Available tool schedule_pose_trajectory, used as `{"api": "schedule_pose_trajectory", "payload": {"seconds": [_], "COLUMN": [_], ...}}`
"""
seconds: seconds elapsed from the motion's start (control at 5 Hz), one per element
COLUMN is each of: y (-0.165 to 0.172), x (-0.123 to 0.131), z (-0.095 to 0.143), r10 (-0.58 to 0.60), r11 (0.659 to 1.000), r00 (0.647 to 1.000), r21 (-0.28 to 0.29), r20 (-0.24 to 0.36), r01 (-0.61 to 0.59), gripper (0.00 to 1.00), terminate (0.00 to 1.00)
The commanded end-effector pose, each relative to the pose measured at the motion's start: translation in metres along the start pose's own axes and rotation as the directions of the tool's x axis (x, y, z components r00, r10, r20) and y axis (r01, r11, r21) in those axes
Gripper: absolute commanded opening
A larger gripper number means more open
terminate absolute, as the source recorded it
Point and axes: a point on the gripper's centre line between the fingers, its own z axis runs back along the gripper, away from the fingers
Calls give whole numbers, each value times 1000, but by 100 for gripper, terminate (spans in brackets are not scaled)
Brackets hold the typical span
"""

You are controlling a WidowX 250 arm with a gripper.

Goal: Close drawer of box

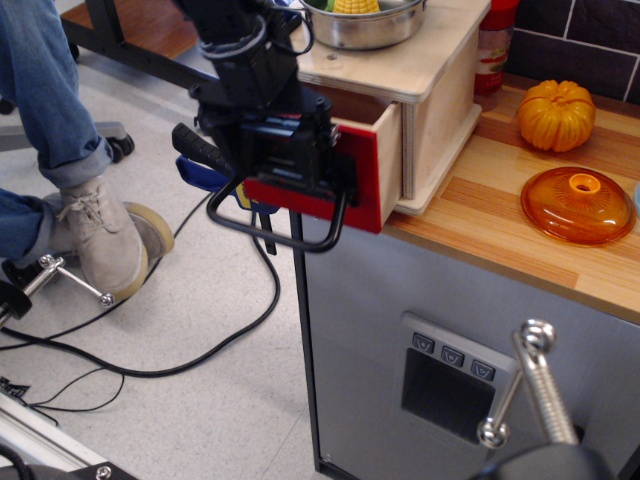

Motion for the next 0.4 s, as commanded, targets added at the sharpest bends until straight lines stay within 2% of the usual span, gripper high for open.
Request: {"api": "schedule_pose_trajectory", "payload": {"seconds": [0.0, 0.2], "y": [3, 3], "x": [53, 61], "z": [8, 7], "r10": [21, 30], "r11": [999, 998], "r00": [995, 997], "r21": [42, 59], "r20": [99, 71], "r01": [-25, -34], "gripper": [100, 100], "terminate": [0, 100]}}
